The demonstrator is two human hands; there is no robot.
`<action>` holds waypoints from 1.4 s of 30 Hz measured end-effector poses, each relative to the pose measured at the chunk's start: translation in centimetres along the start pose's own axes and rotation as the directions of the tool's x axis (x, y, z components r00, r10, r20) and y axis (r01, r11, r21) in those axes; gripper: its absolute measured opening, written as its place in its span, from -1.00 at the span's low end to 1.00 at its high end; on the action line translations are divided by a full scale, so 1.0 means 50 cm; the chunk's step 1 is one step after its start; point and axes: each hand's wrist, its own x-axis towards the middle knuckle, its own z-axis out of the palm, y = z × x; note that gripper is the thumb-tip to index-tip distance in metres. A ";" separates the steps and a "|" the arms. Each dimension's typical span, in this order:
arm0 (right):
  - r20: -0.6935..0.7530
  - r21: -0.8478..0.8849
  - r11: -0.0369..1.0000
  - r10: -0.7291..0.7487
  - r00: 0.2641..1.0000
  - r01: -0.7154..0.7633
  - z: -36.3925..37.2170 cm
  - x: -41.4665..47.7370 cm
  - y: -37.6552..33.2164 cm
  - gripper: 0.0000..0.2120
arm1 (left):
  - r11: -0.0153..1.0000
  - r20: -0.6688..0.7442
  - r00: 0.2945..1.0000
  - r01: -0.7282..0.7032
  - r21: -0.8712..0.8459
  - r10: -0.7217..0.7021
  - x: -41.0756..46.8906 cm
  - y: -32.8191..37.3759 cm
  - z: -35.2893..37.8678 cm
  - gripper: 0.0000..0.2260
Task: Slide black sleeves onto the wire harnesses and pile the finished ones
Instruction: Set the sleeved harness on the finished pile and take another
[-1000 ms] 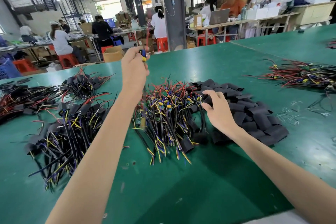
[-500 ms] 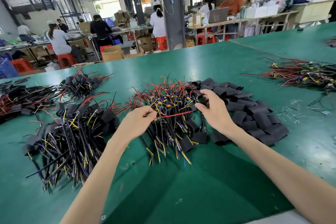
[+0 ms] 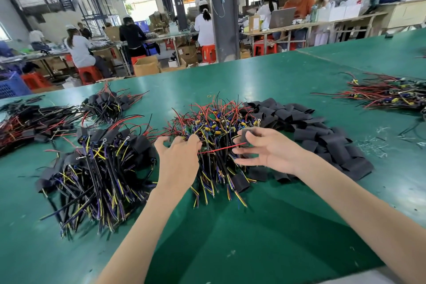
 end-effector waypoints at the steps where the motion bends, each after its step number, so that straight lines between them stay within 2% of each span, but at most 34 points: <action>1: 0.030 0.056 0.998 0.011 0.999 -0.013 0.004 -0.001 0.001 -0.91 | 1.000 0.028 1.000 -0.014 0.005 0.014 -0.002 0.004 0.002 -0.72; 3: 0.055 0.155 0.988 0.008 0.998 -0.016 0.010 0.001 0.006 -0.89 | 0.998 0.046 0.997 -0.068 -0.011 0.068 -0.006 0.011 0.003 -0.50; 5: 0.039 0.225 0.974 -0.010 0.999 0.001 0.017 0.005 0.010 -0.87 | 0.991 0.044 0.993 -0.109 -0.076 0.113 -0.010 0.021 0.001 -0.45; 8: 0.001 0.321 0.946 -0.051 0.999 0.048 0.018 0.012 0.011 -0.86 | 0.977 0.026 0.989 -0.139 -0.162 0.146 -0.013 0.033 0.002 -0.51; 11: -0.031 0.347 0.934 -0.083 0.996 0.088 0.015 0.014 0.009 -0.86 | 0.955 0.011 0.990 -0.130 -0.266 0.138 -0.017 0.041 -0.008 -0.75; 14: -0.068 0.358 0.925 -0.111 0.991 0.128 0.010 0.016 0.009 -0.85 | 0.959 0.059 0.983 -0.158 -0.236 0.177 -0.016 0.040 -0.020 -0.49; 15: -0.083 0.362 0.922 -0.113 0.990 0.136 0.010 0.017 0.008 -0.85 | 0.953 0.020 0.976 -0.207 -0.223 0.217 -0.016 0.036 -0.019 -0.49; 17: -0.103 0.363 0.919 -0.122 0.987 0.151 0.008 0.019 0.006 -0.86 | 0.935 -0.094 0.956 -0.290 -0.205 0.277 -0.020 0.028 -0.015 -0.65; 20: -0.124 0.325 0.931 -0.131 0.984 0.165 0.003 0.019 0.004 -0.87 | 0.920 -0.175 0.939 -0.328 -0.212 0.295 -0.014 0.021 -0.006 -0.90; 22: -0.137 0.232 0.954 -0.162 0.977 0.191 -0.004 0.017 0.005 -0.89 | 0.905 -0.197 0.943 -0.316 -0.285 0.267 -0.014 0.020 0.001 -0.84; 24: -0.140 0.027 0.967 -0.246 0.959 0.252 -0.008 0.017 0.007 -0.90 | 0.853 -0.189 0.959 -0.275 -0.444 0.211 -0.015 0.024 -0.001 -0.66; 25: -0.142 -0.141 0.943 -0.320 0.937 0.301 -0.008 0.016 0.008 -0.87 | 0.812 -0.191 0.965 -0.256 -0.525 0.180 -0.016 0.027 -0.004 -0.60; 26: -0.135 -0.364 0.864 -0.418 0.898 0.347 -0.010 0.014 0.009 -0.84 | 0.771 -0.206 0.967 -0.247 -0.588 0.153 -0.018 0.029 -0.007 -0.59; 27: -0.108 -0.601 0.712 -0.524 0.845 0.364 -0.011 0.012 0.010 -0.79 | 0.736 -0.217 0.967 -0.241 -0.632 0.131 -0.019 0.032 -0.010 -0.62; 28: -0.046 -0.781 0.517 -0.609 0.792 0.352 -0.011 0.011 0.011 -0.74 | 0.717 -0.222 0.969 -0.231 -0.658 0.109 -0.020 0.035 -0.014 -0.68; 29: 0.034 -0.877 0.341 -0.658 0.753 0.338 -0.010 0.011 0.013 -0.70 | 0.706 -0.222 0.971 -0.221 -0.673 0.092 -0.020 0.038 -0.017 -0.72; 30: 0.105 -0.917 0.221 -0.670 0.735 0.333 -0.010 0.010 0.015 -0.66 | 0.700 -0.215 0.973 -0.207 -0.683 0.079 -0.021 0.040 -0.020 -0.75; 31: 0.151 -0.929 0.159 -0.665 0.731 0.335 -0.009 0.009 0.018 -0.65 | 0.697 -0.206 0.976 -0.195 -0.690 0.068 -0.021 0.042 -0.022 -0.77; 38: 0.197 -0.923 0.115 -0.678 0.708 0.367 0.000 -0.002 0.018 -0.65 | 0.744 -0.210 0.975 -0.189 -0.641 0.066 -0.022 0.045 -0.028 -0.80; 42: 0.163 -0.917 0.153 -0.699 0.696 0.368 0.004 -0.006 0.015 -0.65 | 0.766 -0.209 0.973 -0.206 -0.609 0.095 -0.023 0.045 -0.027 -0.80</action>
